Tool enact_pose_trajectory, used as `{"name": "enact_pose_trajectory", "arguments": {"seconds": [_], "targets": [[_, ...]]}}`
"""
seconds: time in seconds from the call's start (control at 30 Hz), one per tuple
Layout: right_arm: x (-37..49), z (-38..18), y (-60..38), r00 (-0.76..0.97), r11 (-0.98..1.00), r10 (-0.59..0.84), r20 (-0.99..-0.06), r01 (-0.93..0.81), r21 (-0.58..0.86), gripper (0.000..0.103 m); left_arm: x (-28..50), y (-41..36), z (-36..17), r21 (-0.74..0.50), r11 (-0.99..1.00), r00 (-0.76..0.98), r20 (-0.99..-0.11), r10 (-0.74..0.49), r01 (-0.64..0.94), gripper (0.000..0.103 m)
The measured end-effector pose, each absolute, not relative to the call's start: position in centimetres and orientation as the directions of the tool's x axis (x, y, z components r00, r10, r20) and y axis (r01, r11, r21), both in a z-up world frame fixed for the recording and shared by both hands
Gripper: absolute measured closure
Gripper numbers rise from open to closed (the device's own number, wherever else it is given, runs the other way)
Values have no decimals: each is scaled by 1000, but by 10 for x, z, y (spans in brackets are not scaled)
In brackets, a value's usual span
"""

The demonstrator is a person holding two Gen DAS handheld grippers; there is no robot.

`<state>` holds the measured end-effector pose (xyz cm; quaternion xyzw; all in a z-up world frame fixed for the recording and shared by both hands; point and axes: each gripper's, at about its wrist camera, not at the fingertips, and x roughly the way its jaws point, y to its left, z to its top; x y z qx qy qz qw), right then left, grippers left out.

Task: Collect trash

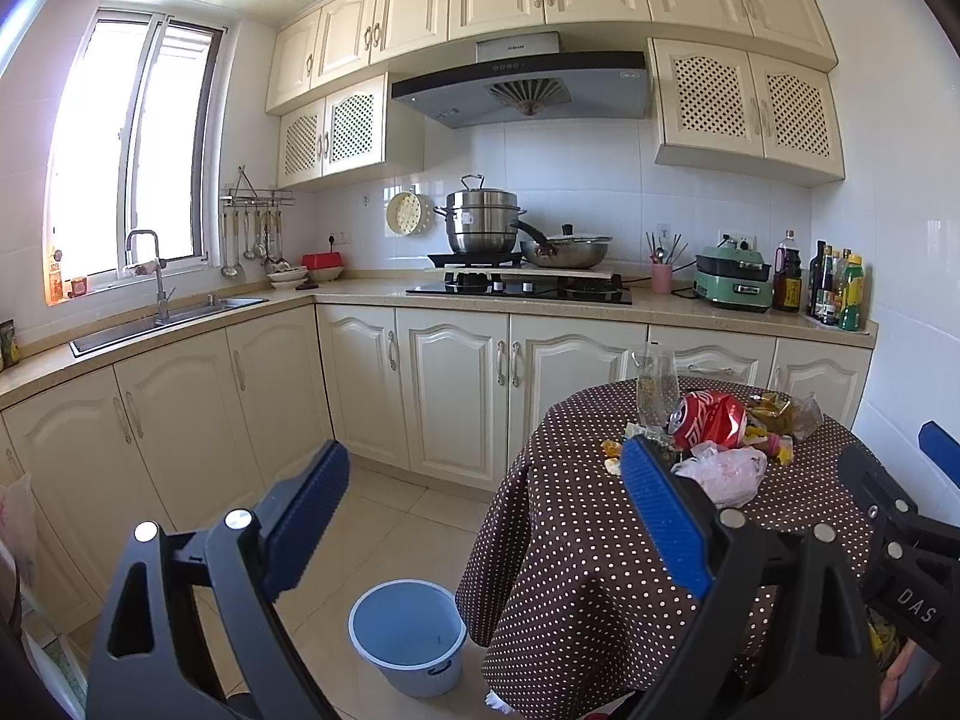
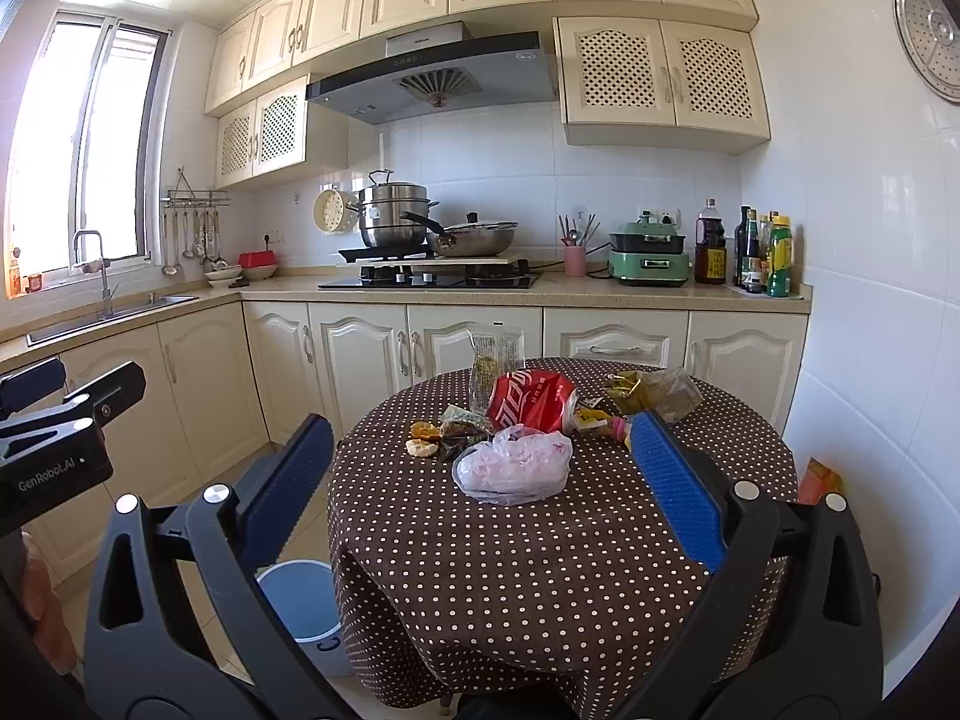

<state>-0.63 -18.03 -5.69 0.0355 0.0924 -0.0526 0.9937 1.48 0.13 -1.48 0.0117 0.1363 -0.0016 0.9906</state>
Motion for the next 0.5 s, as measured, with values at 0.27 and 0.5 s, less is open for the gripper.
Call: {"name": "enact_pose_trajectory", "arguments": {"seconds": [0.27, 0.5], "targets": [[15, -69, -202, 966, 988, -95, -240, 121, 94, 6, 40, -10, -30, 35, 999, 947, -320, -13, 26, 13], [52, -92, -233, 933, 978, -141, -332, 183, 100, 6, 87, -23, -56, 9, 995, 895, -437, -85, 99, 13]]}}
